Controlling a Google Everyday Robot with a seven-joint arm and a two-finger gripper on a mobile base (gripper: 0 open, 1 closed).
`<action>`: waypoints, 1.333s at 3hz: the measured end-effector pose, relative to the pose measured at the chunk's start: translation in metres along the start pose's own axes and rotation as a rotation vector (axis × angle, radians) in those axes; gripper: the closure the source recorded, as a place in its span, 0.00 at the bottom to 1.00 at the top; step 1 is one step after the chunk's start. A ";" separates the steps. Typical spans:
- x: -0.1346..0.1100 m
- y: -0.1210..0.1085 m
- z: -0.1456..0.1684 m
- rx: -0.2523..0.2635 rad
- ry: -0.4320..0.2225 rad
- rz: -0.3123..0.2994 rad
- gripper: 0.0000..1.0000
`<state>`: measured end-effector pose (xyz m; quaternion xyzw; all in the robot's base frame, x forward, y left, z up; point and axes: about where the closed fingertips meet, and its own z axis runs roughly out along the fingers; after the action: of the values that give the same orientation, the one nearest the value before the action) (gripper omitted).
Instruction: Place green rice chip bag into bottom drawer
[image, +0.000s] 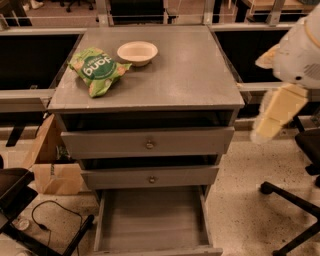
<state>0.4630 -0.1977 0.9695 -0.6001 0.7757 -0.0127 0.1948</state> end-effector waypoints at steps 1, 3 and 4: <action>-0.042 -0.024 0.034 -0.009 -0.115 0.018 0.00; -0.090 -0.052 0.069 -0.015 -0.208 0.060 0.00; -0.119 -0.076 0.079 0.000 -0.255 0.034 0.00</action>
Offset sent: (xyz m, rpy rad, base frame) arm 0.1371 0.1298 -0.0330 0.3224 -0.0394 -0.0146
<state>0.5828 -0.0907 0.9502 -0.5838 0.7547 0.0671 0.2918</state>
